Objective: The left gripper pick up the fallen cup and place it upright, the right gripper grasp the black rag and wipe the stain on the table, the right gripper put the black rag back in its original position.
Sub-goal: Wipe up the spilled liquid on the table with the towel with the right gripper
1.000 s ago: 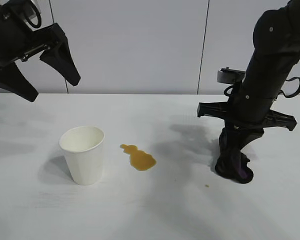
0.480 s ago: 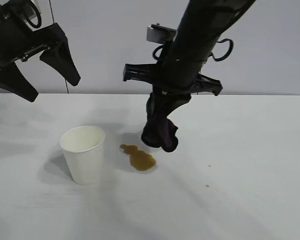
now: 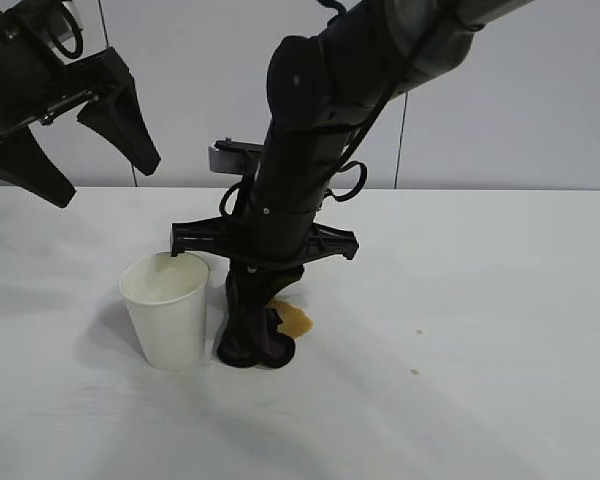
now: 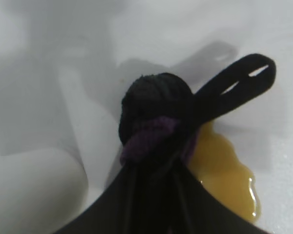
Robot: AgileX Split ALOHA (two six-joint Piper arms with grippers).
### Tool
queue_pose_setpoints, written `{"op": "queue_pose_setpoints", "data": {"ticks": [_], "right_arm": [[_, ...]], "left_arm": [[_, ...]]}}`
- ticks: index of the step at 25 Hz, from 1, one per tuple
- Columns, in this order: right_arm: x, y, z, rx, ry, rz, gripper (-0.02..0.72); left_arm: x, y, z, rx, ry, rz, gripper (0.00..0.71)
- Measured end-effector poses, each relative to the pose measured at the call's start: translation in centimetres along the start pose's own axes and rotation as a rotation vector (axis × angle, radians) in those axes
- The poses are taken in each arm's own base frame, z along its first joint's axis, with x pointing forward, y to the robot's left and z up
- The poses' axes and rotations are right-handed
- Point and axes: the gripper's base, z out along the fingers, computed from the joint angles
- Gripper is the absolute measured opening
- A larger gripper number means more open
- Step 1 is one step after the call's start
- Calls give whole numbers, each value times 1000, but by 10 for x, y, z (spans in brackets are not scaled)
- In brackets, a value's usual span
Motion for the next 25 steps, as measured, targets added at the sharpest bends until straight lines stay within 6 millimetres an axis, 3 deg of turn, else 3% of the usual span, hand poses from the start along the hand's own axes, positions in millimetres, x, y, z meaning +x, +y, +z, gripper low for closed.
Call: {"op": "queue_pose_setpoints", "data": {"ticks": [11,25], "right_arm": [[-3,-33,-5,116,24,-15,104],[66,-51,-35,126,79,-13,104]], "left_arm": [[1,2,0,-18,7,15,693],[1,2,0,-19,8,15,693]]}}
